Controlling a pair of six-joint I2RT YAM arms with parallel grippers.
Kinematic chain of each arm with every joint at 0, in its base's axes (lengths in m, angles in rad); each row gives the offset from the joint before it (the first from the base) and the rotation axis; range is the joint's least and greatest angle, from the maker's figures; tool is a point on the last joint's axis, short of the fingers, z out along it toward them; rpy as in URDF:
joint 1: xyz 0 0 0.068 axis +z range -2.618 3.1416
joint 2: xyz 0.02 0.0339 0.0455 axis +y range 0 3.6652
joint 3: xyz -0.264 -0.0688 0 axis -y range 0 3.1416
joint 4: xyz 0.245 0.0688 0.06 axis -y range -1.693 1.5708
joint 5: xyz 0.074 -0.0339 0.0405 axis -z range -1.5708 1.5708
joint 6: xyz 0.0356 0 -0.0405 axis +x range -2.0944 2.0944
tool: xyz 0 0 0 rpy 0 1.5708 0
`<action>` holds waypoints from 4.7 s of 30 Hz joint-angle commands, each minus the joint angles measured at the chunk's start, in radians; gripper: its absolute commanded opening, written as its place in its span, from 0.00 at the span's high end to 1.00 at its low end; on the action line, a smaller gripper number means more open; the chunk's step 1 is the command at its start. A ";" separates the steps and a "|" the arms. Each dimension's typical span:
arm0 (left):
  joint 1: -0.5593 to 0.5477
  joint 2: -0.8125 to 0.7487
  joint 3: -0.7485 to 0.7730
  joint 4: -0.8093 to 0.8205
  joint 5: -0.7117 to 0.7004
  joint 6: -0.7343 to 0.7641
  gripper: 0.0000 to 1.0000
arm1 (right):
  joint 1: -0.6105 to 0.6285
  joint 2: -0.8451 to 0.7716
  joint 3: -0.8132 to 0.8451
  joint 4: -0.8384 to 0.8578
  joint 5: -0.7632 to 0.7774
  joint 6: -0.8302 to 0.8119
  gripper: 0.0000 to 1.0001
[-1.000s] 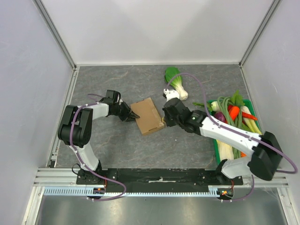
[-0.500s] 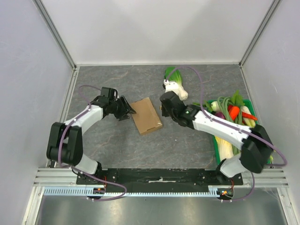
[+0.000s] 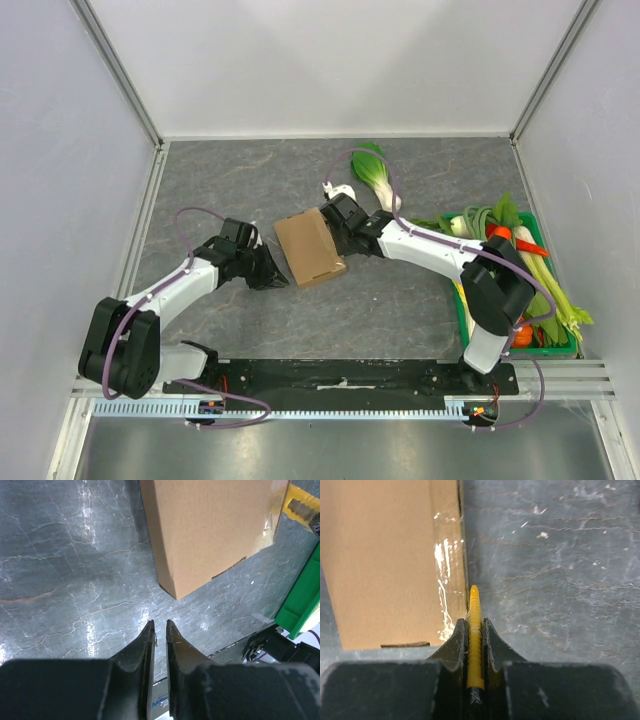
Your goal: Unpack the express box
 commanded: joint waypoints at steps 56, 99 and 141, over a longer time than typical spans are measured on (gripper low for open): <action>0.036 0.433 0.413 0.049 -0.222 -0.057 0.70 | -0.010 -0.085 0.028 -0.015 -0.279 -0.198 1.00; 0.123 0.436 0.395 0.185 0.057 0.145 0.35 | 0.180 -0.061 0.025 0.293 -0.015 -0.050 1.00; 0.120 0.504 0.404 0.127 0.002 0.130 0.44 | 0.191 0.016 0.109 0.214 0.051 -0.049 1.00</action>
